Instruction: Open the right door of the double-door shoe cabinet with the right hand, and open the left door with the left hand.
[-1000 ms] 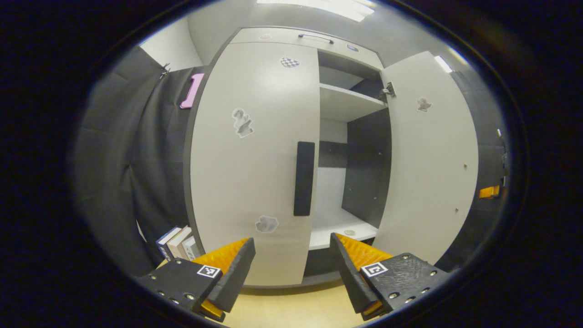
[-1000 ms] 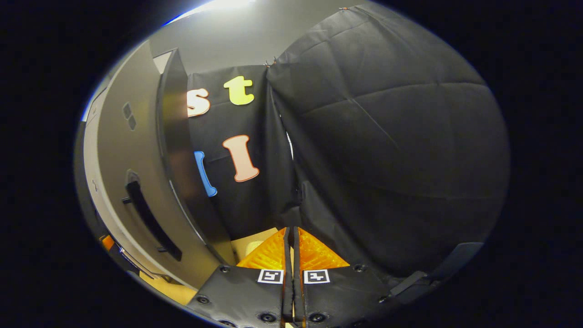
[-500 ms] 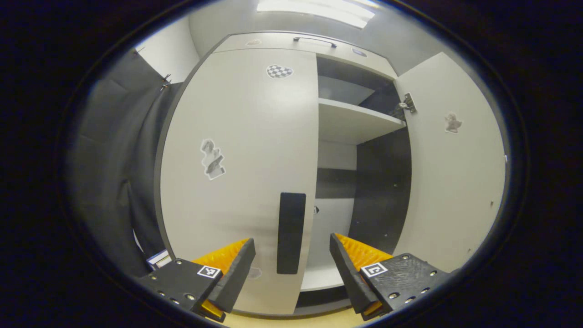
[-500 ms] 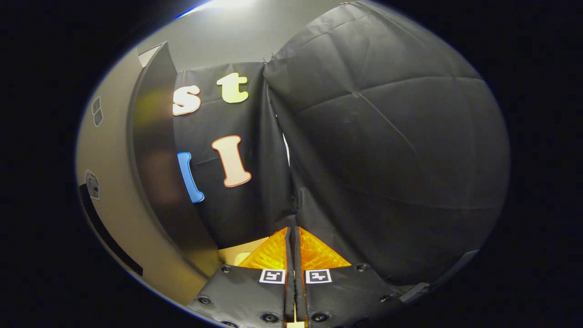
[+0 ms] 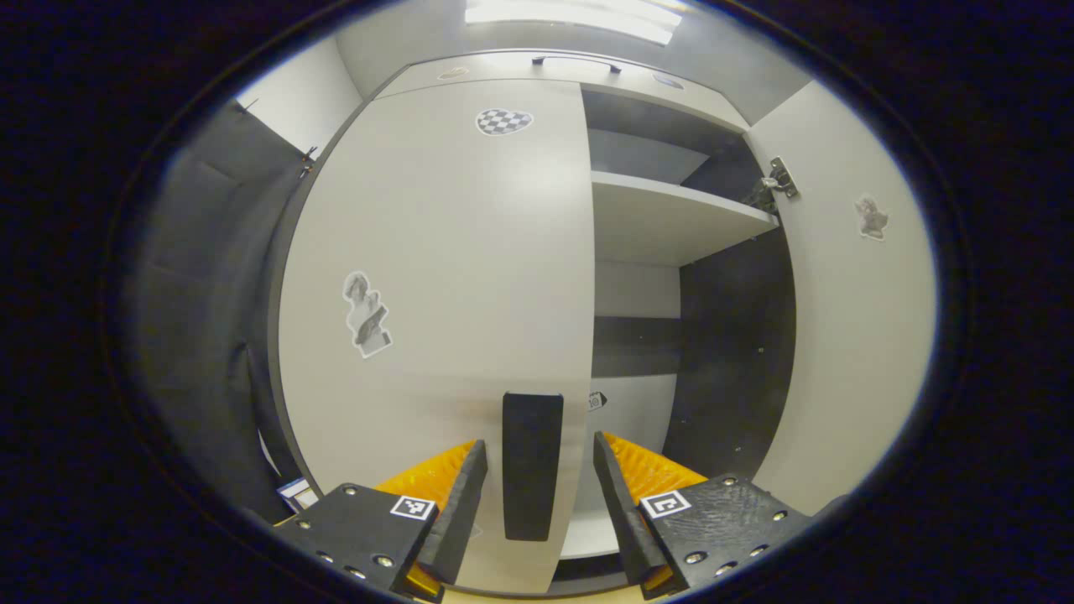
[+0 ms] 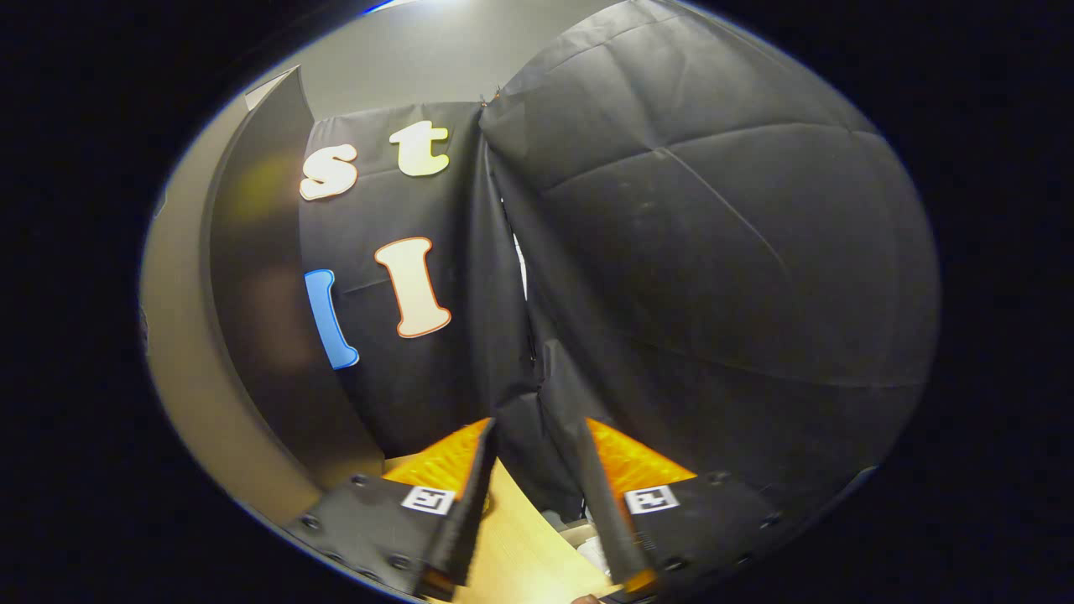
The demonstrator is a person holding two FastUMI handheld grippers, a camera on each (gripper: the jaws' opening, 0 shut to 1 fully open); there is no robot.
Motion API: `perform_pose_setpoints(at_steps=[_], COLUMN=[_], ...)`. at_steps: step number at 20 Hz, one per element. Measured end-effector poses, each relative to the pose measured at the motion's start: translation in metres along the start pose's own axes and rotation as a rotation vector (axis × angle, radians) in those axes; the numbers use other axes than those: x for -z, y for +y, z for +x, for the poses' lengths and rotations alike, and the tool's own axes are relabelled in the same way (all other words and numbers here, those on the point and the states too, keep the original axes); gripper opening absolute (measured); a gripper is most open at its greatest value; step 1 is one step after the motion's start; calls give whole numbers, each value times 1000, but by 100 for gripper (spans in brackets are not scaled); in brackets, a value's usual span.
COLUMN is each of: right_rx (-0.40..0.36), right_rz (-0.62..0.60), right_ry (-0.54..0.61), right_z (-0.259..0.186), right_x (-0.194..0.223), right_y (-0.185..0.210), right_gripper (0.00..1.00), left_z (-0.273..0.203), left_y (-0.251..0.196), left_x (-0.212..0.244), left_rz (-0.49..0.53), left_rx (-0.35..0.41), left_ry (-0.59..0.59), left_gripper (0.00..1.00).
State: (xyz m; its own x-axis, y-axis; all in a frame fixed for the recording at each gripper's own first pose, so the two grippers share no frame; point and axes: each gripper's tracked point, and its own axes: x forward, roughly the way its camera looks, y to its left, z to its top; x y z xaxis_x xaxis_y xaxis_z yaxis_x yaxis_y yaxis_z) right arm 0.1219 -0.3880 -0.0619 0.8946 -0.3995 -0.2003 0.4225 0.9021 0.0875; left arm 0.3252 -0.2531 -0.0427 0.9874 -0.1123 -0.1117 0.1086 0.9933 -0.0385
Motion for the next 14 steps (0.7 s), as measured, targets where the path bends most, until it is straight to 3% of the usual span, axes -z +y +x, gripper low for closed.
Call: perform_pose_setpoints(at_steps=[1,3,4,5,7,10,11,12,14], right_rx=[-9,-18,-21,-26,-36,-35,-37,-44,-64], right_rz=[-6,-15,-20,-27,-42,-53,-50,-45,-39], right_ry=[1,-2,-6,-11,-18,-26,-22,-16,-11], right_z=[2,9,10,9,9,6,4,1,-7], right_x=[1,1,0,0,-1,-4,-3,-1,2], right_y=[2,4,5,7,10,11,12,13,18], right_gripper=[63,87,94,94,96,92,96,92,93], left_z=[1,0,1,3,1,1,2,3,2], left_y=[4,0,1,8,8,7,6,6,6], left_x=[-3,-8,-6,-4,-5,-4,-2,-1,-1], left_rz=[11,4,3,13,-9,27,48,59,57], left_rx=[-29,-26,-28,-58,-59,-63,-65,-69,-56], left_ry=[-14,-31,-27,-25,-27,-26,-29,-27,-29], left_gripper=[72,51,51,51,29,29,26,24,18])
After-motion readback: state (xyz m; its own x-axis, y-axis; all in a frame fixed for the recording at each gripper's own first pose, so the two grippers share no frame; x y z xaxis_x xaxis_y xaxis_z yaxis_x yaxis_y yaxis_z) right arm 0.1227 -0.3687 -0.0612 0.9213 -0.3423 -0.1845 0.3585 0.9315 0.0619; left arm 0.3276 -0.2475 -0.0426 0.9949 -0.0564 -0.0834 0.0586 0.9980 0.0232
